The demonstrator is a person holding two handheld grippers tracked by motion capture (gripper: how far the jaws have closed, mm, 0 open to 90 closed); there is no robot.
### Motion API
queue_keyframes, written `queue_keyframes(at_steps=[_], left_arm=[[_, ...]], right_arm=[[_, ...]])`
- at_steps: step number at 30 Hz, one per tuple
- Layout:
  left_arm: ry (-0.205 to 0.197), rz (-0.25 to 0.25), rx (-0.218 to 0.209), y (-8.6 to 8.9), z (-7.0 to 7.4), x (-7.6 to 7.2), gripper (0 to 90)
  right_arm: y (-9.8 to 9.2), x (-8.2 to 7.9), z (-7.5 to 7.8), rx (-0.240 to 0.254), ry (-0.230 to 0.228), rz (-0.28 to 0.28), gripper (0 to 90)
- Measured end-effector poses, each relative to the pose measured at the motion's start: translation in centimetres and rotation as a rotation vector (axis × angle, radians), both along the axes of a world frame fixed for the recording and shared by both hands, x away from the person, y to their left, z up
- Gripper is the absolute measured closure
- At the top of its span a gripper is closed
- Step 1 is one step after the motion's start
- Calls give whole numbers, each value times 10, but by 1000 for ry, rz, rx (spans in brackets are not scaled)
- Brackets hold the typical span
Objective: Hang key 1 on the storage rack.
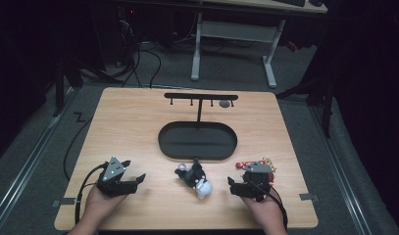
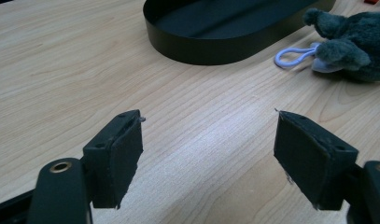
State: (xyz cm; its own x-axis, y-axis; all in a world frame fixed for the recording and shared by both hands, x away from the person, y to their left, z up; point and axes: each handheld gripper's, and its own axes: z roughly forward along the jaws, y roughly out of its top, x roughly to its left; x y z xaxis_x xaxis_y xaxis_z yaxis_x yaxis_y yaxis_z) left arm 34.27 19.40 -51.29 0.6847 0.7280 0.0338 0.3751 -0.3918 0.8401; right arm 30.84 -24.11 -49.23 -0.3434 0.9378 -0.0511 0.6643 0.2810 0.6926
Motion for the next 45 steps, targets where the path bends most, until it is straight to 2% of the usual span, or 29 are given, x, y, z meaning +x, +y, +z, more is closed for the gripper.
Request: queue_keyframes(at_steps=[5, 6, 13, 15, 20, 26, 29, 34, 38, 45], left_arm=[[-3, -8, 1, -1, -1, -1, 240], [-3, -7, -1, 0, -1, 0, 240], [-2, -9, 2, -1, -1, -1, 240], [-4, -12, 6, -1, -2, -1, 240], [-6, -15, 7, -1, -2, -1, 240], [-2, -17, 9, 0, -1, -1, 240], [-4, -22, 12, 0, -1, 0, 240], [-5, -29, 12, 1, -1, 0, 240], [-6, -31, 16, 2, -1, 1, 241], [-11, -35, 14, 2, 0, 2, 240]], right_arm=[[-1, 1, 2, -7, 24, 11, 156], [1, 2, 2, -28, 36, 24, 156], [7, 3, 1, -61, 57, 48, 158], [10, 4, 0, -83, 70, 62, 159], [14, 5, -2, -101, 98, 81, 161], [20, 6, -1, -123, 112, 98, 167], [23, 7, -1, -126, 132, 117, 168], [25, 9, 0, -133, 162, 114, 169], [25, 14, 4, -145, 219, 113, 180], [27, 19, 10, -184, 280, 123, 183]])
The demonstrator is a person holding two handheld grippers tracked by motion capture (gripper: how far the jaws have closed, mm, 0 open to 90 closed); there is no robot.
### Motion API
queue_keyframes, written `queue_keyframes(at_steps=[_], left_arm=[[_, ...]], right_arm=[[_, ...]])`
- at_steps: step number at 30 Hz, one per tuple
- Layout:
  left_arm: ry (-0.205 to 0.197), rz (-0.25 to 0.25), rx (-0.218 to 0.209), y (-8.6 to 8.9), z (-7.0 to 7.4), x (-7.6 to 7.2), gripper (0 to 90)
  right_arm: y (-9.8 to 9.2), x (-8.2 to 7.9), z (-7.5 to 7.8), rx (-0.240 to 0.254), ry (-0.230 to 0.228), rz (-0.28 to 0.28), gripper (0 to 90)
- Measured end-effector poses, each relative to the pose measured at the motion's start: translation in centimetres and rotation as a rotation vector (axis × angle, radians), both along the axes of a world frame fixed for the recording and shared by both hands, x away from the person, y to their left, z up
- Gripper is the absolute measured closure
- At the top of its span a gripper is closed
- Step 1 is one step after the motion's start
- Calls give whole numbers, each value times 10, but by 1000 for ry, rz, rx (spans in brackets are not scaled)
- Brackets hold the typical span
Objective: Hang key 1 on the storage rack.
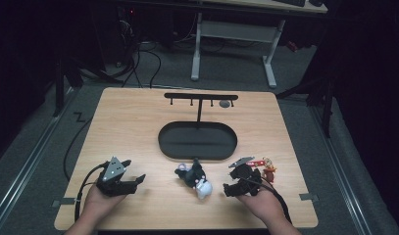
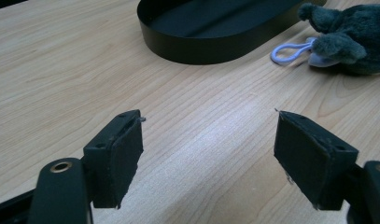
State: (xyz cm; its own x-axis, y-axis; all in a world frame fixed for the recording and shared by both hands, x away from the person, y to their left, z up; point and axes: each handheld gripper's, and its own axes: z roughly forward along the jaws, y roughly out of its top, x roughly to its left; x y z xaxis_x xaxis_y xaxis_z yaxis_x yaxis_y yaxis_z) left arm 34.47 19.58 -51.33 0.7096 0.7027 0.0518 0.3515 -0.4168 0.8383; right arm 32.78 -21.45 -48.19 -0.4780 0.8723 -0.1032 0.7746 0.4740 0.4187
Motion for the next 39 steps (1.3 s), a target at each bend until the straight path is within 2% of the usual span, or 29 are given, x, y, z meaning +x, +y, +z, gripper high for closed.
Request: queue_keyframes(at_steps=[6, 7, 10, 13, 16, 20, 21, 27, 31, 34, 39], left_arm=[[0, -14, 14, -2, -1, 0, 238], [-4, -17, 13, -1, 0, -2, 238], [-6, -17, 2, -1, 1, -1, 238], [-1, -20, 5, -3, 0, 1, 238], [0, -29, 16, -6, -1, 1, 238], [3, -32, 17, -7, -1, 0, 238], [4, -32, 16, -7, -1, 0, 239], [15, -32, 9, -5, -1, 0, 238], [19, -38, 14, -6, -1, 0, 238], [25, -42, 17, -6, -2, 1, 238], [29, -44, 19, -6, -2, 1, 238]], right_arm=[[-1, 3, 0, -11, 32, -4, 194], [-1, 4, 1, -15, 55, -14, 194], [0, 5, 4, -28, 68, 13, 192], [-1, 5, 9, -18, 80, 27, 189], [-4, 5, 14, -13, 111, 22, 188], [-12, 5, 16, -14, 128, 20, 194], [-19, 4, 18, -27, 139, 1, 199], [-39, 3, 22, -18, 154, -48, 234], [-50, 3, 25, -19, 149, -60, 260], [-62, 3, 28, -24, 154, -98, 276], [-75, 5, 29, -18, 153, -124, 276]])
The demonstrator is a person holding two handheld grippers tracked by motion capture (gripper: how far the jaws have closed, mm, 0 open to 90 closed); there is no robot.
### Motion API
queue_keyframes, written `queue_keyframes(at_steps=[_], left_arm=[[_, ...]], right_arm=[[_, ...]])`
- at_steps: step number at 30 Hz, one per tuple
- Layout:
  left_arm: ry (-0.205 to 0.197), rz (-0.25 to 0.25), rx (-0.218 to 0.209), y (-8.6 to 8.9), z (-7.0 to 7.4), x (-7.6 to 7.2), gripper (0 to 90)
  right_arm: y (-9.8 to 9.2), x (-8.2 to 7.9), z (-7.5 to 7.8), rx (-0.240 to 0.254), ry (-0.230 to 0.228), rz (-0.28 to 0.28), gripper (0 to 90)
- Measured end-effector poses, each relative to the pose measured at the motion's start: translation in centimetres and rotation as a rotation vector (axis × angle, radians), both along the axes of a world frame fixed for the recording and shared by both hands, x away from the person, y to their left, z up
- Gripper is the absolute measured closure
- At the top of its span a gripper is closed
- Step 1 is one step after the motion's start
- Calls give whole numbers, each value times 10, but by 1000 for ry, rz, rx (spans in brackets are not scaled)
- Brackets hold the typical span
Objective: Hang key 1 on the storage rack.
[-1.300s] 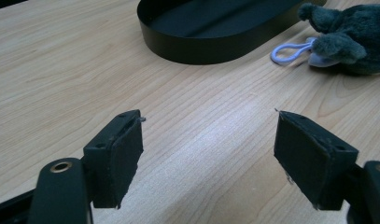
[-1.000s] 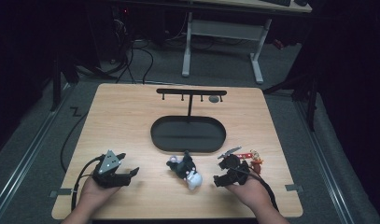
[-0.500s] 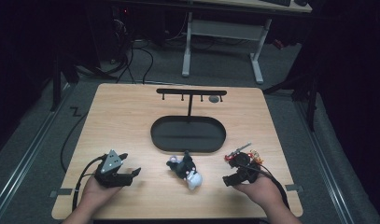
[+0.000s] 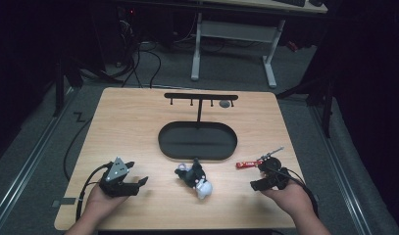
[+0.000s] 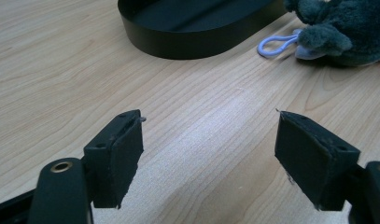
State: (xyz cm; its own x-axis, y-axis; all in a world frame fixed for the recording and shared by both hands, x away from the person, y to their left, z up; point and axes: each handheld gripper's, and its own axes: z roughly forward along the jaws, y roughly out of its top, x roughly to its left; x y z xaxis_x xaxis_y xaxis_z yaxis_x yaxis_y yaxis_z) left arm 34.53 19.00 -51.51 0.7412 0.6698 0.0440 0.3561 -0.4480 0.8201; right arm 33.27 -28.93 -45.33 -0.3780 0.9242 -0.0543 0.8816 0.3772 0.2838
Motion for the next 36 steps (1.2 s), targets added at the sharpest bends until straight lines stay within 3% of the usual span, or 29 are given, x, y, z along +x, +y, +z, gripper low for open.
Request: queue_keyframes(at_steps=[9, 13, 36], left_arm=[[7, 2, -4, 1, -1, 1, 240], [7, 1, 1, 0, -1, 1, 240], [12, 0, 14, 1, -2, 1, 241]], right_arm=[[-20, 4, -1, -19, 12, -63, 267], [-27, 7, -4, -5, 8, -100, 286], [-44, 31, -33, 34, 75, -227, 366]])
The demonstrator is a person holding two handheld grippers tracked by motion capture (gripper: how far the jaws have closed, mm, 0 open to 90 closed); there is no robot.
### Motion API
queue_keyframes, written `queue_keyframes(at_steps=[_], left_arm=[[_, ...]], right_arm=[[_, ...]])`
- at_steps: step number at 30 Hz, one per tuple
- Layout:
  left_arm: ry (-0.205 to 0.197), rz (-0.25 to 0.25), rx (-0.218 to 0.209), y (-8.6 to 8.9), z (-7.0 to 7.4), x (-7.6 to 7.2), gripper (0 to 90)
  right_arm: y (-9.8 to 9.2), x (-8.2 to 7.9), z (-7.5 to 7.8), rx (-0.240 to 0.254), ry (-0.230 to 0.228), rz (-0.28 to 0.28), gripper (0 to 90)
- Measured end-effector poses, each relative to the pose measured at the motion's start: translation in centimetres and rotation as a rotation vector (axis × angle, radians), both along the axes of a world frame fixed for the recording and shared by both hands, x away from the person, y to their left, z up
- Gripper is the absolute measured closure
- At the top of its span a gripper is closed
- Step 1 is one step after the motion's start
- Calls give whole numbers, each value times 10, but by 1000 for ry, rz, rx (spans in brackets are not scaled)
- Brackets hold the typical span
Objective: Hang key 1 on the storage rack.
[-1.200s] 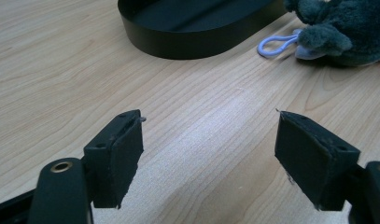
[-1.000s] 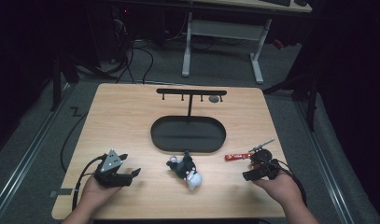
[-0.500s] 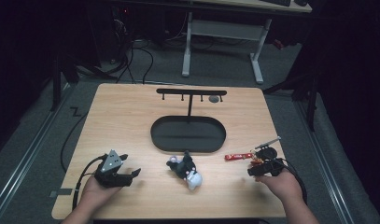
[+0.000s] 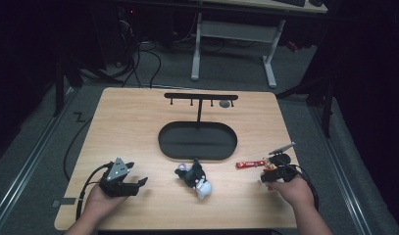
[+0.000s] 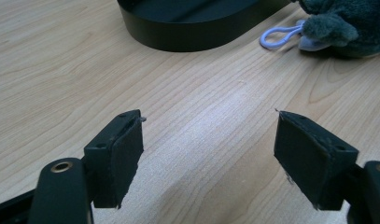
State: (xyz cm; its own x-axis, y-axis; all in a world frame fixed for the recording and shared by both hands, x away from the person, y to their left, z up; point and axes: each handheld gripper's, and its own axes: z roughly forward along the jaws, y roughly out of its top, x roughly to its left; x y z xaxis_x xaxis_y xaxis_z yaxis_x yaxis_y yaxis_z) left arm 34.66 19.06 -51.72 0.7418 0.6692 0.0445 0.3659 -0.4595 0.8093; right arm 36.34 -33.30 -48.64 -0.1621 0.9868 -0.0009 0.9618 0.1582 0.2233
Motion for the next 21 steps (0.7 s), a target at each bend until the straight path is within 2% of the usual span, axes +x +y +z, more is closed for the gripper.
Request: queue_keyframes(at_steps=[4, 5, 10, 17, 21], left_arm=[[-1, -2, 3, 0, 0, 0, 242], [0, -3, 5, -1, 0, 0, 242], [1, -7, 9, -1, 0, -1, 242], [1, -7, 11, -1, 0, -1, 243], [-1, -9, 13, -1, -1, -1, 244]], right_arm=[[0, 2, -1, 7, 5, -2, 403], [0, 2, -2, 7, 7, -7, 436], [-1, 4, -4, 10, 6, -12, 465], [2, 6, -3, -19, 16, 5, 542], [2, 7, -3, -21, 24, -3, 546]])
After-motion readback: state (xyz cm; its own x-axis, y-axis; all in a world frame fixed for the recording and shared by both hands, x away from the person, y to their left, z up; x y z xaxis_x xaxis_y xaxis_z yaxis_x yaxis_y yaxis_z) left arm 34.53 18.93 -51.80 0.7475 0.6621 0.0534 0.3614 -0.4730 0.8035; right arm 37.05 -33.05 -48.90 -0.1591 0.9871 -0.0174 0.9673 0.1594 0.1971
